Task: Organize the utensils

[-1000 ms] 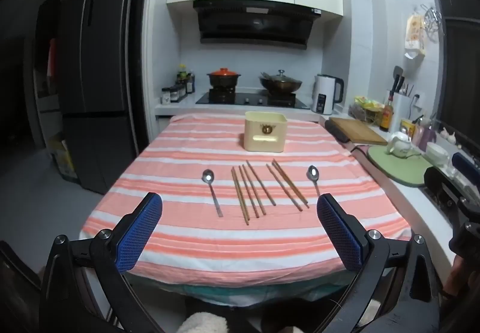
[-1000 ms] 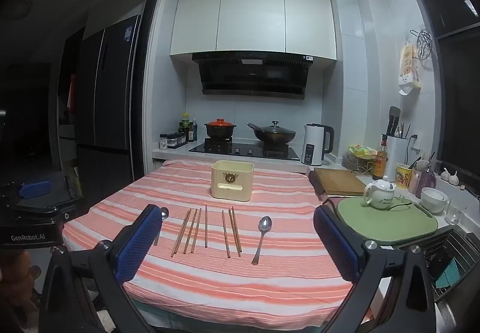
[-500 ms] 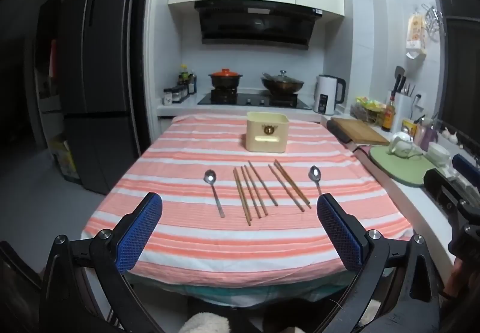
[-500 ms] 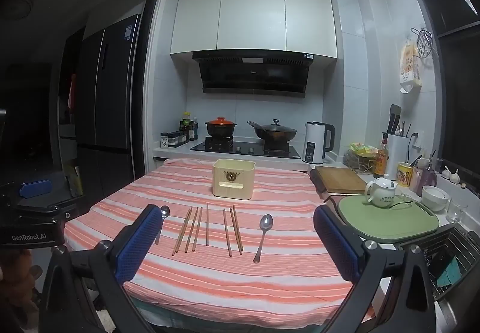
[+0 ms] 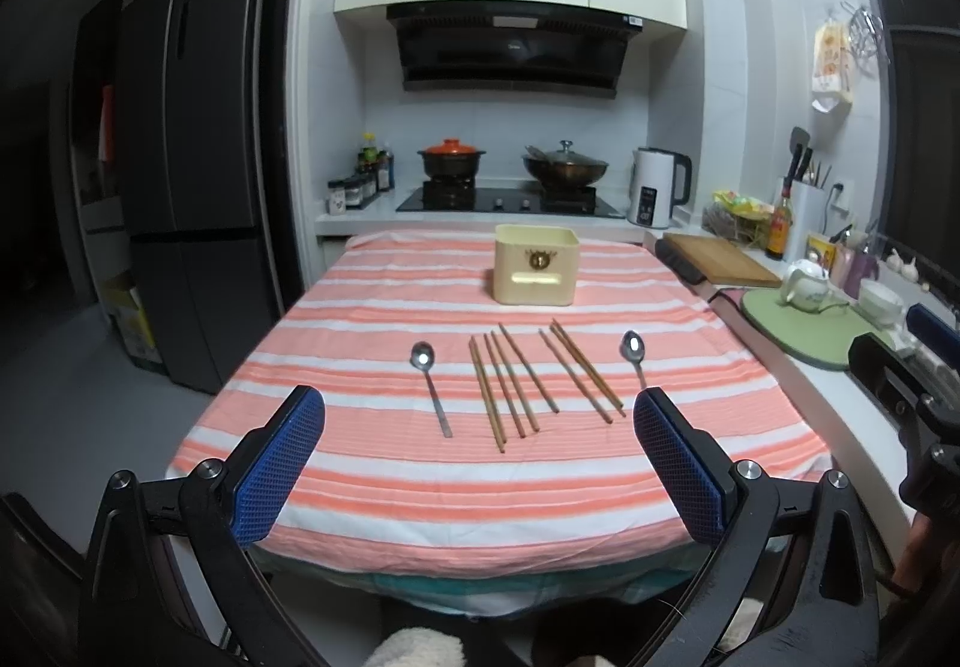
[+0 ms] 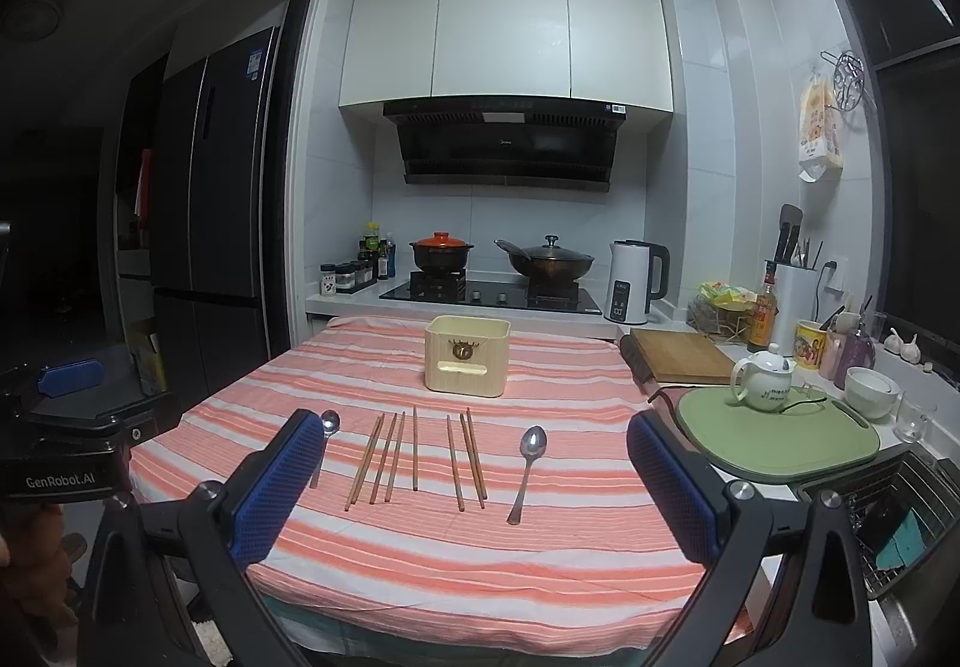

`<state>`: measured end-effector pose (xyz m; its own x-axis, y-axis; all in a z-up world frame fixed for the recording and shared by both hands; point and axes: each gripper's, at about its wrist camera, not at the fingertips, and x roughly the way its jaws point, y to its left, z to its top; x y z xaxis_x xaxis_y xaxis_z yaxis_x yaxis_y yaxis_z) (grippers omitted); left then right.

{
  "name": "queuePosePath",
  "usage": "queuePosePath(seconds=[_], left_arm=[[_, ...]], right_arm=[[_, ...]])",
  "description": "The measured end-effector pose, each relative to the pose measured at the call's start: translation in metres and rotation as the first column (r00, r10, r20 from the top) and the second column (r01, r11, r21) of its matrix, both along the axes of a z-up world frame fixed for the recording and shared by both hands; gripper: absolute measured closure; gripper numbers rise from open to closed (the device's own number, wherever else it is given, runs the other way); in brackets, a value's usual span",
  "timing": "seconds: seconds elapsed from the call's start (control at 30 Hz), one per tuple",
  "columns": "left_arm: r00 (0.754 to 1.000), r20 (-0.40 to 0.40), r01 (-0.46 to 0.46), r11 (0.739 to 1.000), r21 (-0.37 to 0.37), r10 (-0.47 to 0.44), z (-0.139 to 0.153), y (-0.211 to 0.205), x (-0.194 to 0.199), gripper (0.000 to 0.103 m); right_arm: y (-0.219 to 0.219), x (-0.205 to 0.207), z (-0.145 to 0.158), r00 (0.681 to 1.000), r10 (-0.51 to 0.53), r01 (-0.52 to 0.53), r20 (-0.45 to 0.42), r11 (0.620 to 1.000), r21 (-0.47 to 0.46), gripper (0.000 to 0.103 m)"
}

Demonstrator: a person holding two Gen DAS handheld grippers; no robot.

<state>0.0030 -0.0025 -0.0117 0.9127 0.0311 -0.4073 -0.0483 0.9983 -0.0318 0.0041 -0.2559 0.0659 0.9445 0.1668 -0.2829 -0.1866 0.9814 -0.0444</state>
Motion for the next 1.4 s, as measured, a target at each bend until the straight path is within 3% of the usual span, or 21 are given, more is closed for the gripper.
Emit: queuePosePath(seconds=[1.4], left_arm=[[1.0,0.004,-0.005,1.0,-0.001,0.005,-0.0014,0.0008,0.0024,0.0]], right_arm=[[-0.0016,0.0016,-0.0012,1.0,-0.008,0.008,-0.004,1.0,0.005,0.0]])
